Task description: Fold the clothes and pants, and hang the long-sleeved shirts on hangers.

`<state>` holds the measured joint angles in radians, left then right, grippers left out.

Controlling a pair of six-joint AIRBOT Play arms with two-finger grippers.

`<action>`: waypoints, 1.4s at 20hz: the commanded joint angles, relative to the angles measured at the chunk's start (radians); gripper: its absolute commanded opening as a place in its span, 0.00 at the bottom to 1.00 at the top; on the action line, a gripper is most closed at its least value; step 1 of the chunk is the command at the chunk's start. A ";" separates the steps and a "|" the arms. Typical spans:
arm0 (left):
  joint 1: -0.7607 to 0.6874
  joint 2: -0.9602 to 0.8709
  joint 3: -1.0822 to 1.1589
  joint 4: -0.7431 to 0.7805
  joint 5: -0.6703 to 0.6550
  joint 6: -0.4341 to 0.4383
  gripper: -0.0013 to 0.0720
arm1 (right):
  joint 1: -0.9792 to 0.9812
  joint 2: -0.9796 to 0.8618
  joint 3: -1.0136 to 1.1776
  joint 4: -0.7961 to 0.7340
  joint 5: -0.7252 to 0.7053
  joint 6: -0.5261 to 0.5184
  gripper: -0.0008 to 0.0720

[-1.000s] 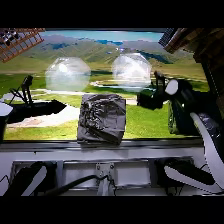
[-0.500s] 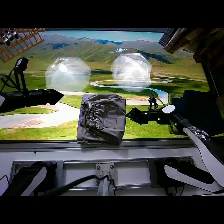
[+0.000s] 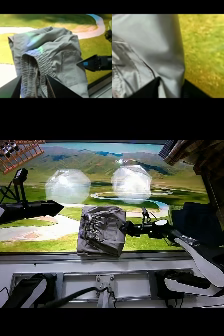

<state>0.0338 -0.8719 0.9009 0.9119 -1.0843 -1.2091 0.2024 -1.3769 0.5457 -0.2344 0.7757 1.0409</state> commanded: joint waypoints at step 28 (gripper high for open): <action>-0.001 0.000 0.001 0.000 0.000 0.000 0.42 | -0.657 -0.019 0.869 -0.546 -0.080 0.701 0.07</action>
<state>0.0338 -0.8719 0.9009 0.9119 -1.0843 -1.2091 -0.3729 -1.3972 1.3590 -0.7582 0.7036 1.6485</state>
